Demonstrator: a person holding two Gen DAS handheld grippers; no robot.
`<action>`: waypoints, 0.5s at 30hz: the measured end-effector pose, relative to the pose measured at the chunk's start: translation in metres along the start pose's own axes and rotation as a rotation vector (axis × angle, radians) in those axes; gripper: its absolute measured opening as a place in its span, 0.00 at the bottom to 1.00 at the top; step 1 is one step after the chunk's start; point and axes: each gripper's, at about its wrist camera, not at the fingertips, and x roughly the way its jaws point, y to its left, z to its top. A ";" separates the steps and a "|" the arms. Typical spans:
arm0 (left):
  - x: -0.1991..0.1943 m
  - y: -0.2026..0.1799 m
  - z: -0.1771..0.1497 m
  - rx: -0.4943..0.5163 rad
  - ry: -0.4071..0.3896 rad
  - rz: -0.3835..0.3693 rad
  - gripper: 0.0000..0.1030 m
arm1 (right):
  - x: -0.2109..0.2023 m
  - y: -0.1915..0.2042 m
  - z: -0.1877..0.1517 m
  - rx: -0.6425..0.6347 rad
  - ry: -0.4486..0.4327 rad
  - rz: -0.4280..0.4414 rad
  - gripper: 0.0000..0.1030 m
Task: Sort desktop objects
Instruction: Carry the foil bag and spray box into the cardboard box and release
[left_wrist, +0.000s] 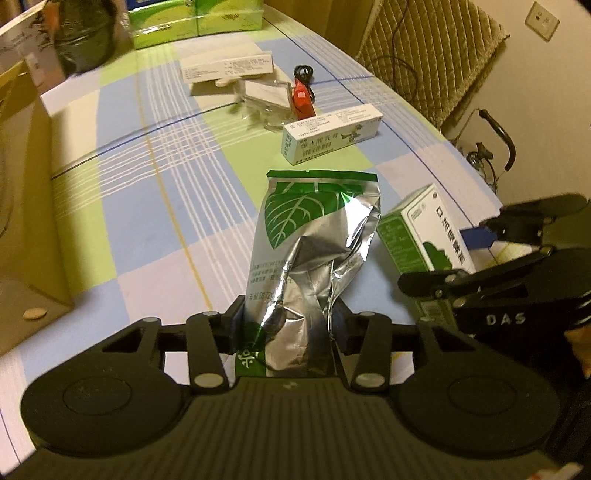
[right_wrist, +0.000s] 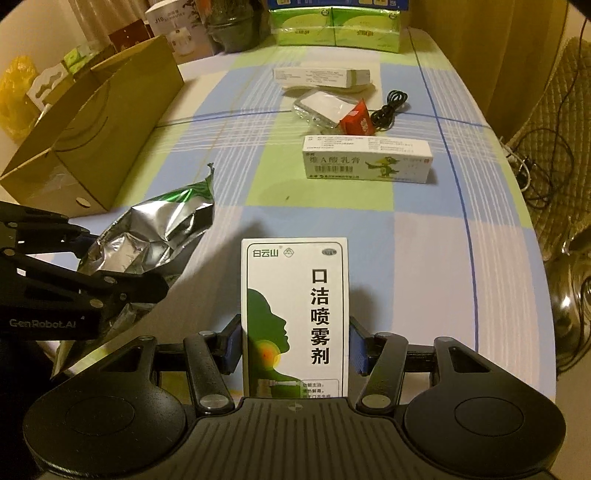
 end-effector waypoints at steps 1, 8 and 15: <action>-0.004 -0.001 -0.002 -0.003 -0.004 0.004 0.40 | -0.003 0.002 -0.002 0.003 -0.004 0.000 0.51; -0.026 -0.002 -0.021 -0.032 -0.031 0.028 0.40 | -0.019 0.013 -0.014 -0.006 -0.027 -0.009 0.51; -0.048 -0.001 -0.034 -0.068 -0.072 0.034 0.40 | -0.036 0.022 -0.018 -0.017 -0.060 -0.020 0.51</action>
